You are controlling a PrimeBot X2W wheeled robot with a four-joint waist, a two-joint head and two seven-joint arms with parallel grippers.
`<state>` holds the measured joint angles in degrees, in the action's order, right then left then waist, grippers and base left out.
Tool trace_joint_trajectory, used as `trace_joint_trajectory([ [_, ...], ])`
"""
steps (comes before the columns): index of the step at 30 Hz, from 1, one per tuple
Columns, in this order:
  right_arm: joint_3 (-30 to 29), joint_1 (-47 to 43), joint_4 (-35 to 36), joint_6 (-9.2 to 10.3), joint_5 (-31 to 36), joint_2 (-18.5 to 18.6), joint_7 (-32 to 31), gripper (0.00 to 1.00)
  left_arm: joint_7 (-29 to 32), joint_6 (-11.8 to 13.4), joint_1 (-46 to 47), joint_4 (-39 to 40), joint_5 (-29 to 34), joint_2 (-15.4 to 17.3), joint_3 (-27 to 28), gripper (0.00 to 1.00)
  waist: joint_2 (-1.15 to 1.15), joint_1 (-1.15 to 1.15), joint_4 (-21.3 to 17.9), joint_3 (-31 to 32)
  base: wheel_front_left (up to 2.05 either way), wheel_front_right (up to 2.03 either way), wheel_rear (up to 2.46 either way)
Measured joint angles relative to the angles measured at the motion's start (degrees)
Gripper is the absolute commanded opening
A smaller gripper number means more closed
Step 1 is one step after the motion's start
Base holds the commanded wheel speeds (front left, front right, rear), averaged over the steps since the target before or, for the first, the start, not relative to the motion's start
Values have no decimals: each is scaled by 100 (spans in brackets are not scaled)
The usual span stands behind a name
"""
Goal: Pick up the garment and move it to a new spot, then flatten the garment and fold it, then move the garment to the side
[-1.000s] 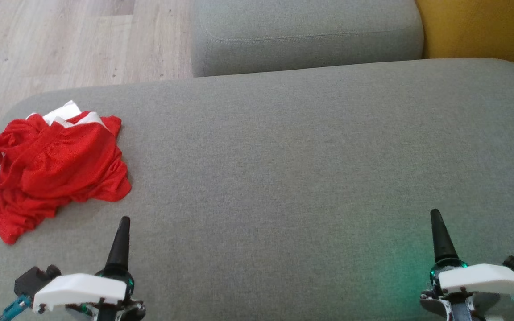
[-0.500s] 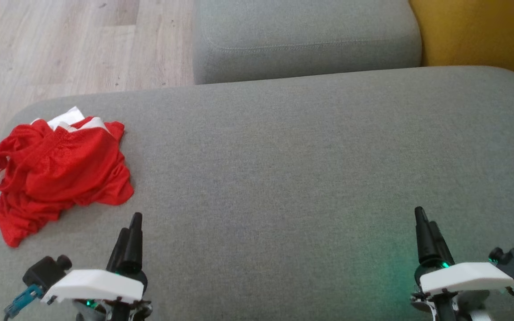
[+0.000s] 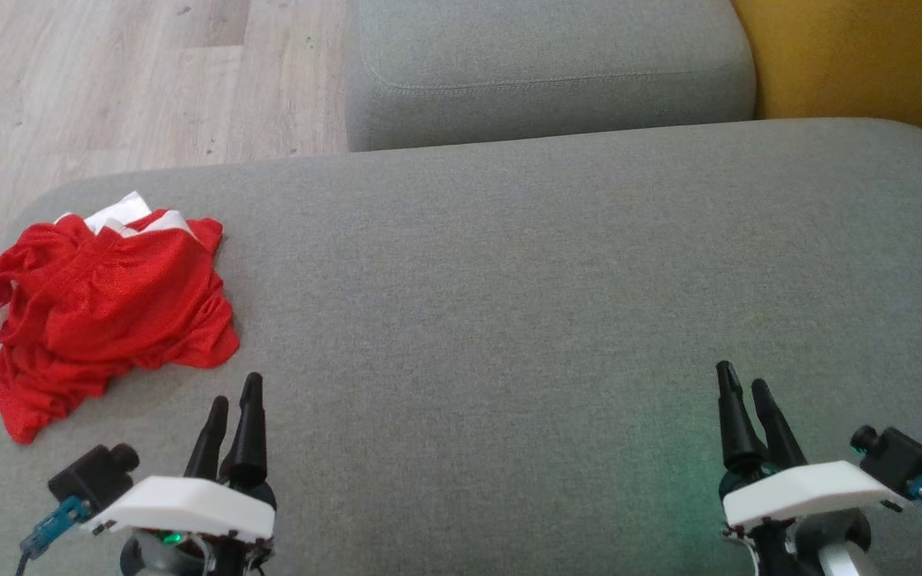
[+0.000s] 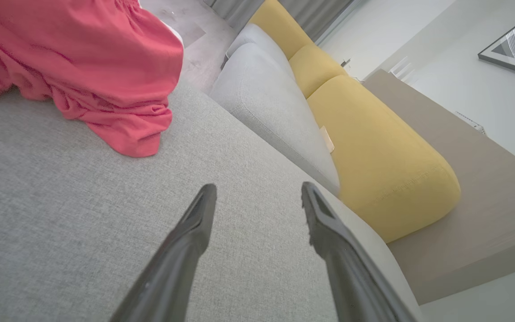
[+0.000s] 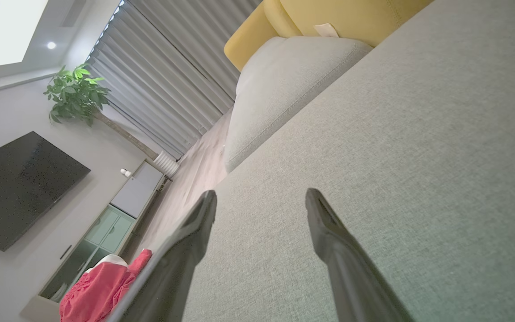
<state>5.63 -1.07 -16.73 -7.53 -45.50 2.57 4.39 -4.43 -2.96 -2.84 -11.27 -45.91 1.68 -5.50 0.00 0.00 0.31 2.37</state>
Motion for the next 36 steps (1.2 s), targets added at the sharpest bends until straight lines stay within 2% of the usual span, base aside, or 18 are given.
trace_joint_trajectory([
  [20, 326, 52, 129, 0, 1437, 0, 327, 100, -328, 94, -12, 265, 1506, 20, -332, 100, 0, 0, 13, 75, 0, 0, 0],
  [36, 324, 52, 181, 0, 2291, 1, 579, 100, -584, 142, -16, 375, 2527, 35, -314, 100, 0, 0, 59, 113, 0, 0, 0],
])
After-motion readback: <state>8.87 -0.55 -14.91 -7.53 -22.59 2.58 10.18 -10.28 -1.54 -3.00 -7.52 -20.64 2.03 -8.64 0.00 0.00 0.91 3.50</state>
